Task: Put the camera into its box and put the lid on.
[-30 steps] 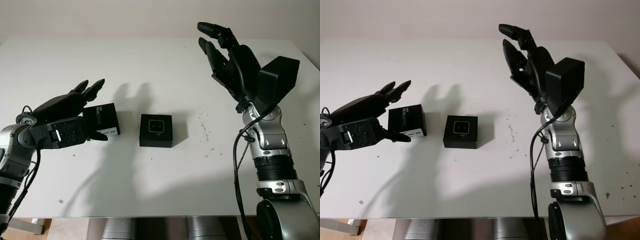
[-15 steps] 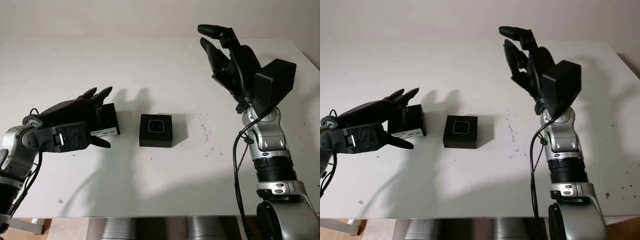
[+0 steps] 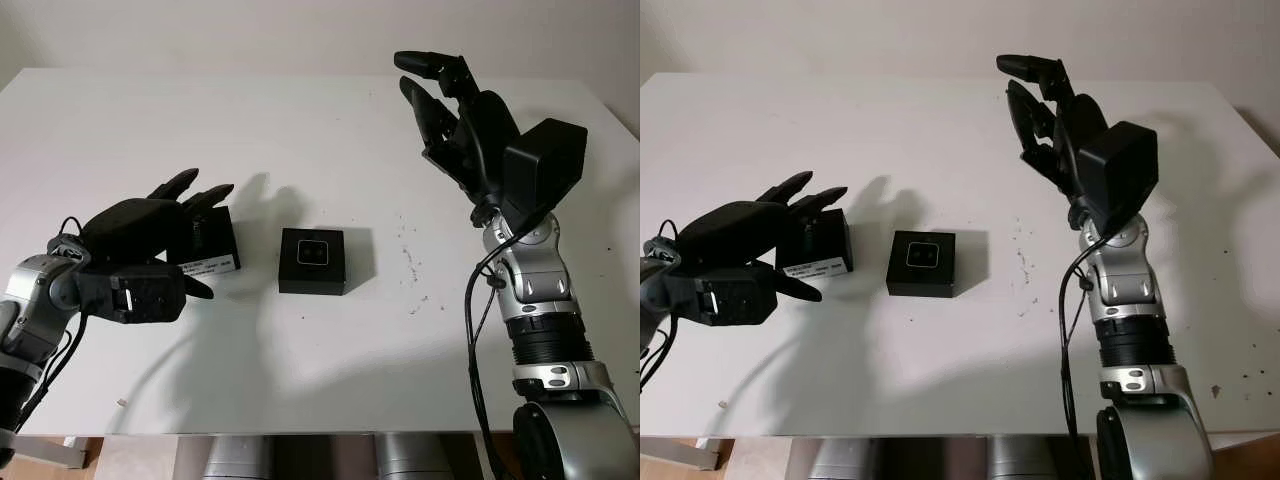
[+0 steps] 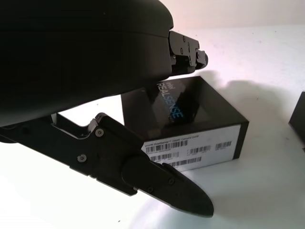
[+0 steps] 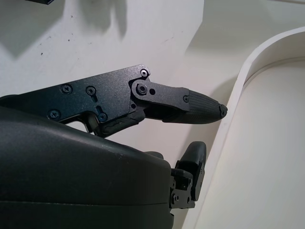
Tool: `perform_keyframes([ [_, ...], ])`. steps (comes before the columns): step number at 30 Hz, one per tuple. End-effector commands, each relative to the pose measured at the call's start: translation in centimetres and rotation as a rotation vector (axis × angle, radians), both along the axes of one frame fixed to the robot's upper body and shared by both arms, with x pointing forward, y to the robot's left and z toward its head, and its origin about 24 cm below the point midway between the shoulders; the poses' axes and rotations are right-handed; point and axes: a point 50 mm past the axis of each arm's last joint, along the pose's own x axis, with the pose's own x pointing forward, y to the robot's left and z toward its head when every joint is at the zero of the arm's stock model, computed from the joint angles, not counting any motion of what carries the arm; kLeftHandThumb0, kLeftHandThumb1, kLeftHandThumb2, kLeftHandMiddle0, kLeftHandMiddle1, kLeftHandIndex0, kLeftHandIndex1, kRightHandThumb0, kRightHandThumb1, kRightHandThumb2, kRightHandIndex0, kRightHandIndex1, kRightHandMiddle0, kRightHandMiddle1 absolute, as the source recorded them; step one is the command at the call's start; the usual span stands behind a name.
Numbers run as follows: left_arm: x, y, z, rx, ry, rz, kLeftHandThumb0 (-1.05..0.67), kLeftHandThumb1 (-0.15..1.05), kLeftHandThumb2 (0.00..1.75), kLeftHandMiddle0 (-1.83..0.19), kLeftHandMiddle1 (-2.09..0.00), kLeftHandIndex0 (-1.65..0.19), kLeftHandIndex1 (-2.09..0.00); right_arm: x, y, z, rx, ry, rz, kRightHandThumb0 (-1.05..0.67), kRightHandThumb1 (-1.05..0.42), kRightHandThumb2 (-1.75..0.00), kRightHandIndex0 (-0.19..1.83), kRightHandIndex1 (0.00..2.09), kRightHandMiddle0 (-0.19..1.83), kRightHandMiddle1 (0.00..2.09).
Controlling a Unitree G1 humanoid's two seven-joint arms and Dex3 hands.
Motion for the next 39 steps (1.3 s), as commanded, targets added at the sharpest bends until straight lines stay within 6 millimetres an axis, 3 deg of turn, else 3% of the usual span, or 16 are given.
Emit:
perform_keyframes([
  [1,0.2,0.0,0.0,0.052,-0.018,-0.008,-0.57,0.86,0.06,-0.17,-0.09,-0.08,-0.12,-0.2,0.0,0.2,-0.012,-0.016,0.002,-0.59,-1.05,-0.57,0.26,0.08,-0.06,0.95],
  [9,0.3,0.1,-0.9,0.127,-0.018,0.015,-0.6,0.85,0.06,-0.21,-0.07,-0.09,-0.09,-0.3,0.1,0.1,-0.025,-0.019,0.004,-0.59,-1.05,-0.58,0.27,0.08,-0.04,0.94],
  [17,0.4,0.0,-1.3,-0.003,0.04,0.04,-0.52,0.87,0.06,-0.26,-0.07,-0.14,-0.09,-0.3,0.1,0.0,-0.041,-0.019,0.0,-0.6,-1.05,-0.58,0.27,0.08,-0.04,0.93],
  [22,0.6,0.2,-1.6,-0.121,0.103,0.063,-0.38,0.89,0.06,-0.48,-0.18,-0.28,-0.15,-0.4,0.2,-0.1,-0.042,-0.019,-0.002,-0.6,-1.05,-0.57,0.27,0.08,-0.03,0.94],
  [24,0.8,0.3,-1.7,-0.138,0.135,0.08,-0.35,0.9,0.06,-0.55,-0.25,-0.35,-0.19,-0.4,0.1,-0.1,-0.04,-0.02,-0.003,-0.6,-1.05,-0.57,0.28,0.08,-0.03,0.93],
  [29,1.0,0.4,-1.5,-0.17,0.204,0.109,-0.27,0.92,0.06,-0.41,-0.79,-0.5,-0.23,-0.4,0.1,-0.2,-0.032,-0.02,-0.001,-0.6,-1.05,-0.56,0.28,0.08,-0.03,0.94],
  [32,1.0,0.3,-1.3,-0.218,0.219,0.113,-0.15,0.97,0.06,-0.44,-1.18,-0.59,-0.43,-0.5,0.1,-0.3,-0.038,-0.019,-0.001,-0.6,-1.05,-0.56,0.28,0.08,-0.04,0.94],
  [35,0.9,-0.1,-0.9,-0.265,0.185,0.095,-0.07,1.01,0.05,-0.5,-1.28,-0.48,-0.95,-0.5,0.2,-0.3,-0.041,-0.016,-0.001,-0.59,-1.05,-0.56,0.27,0.07,-0.04,0.93],
  [39,0.8,-0.7,0.3,-0.343,0.147,0.096,-0.06,1.01,0.05,-0.48,-1.32,-0.38,-1.16,-0.5,0.2,-0.4,-0.035,-0.012,-0.002,-0.59,-1.05,-0.56,0.27,0.07,-0.02,0.92],
])
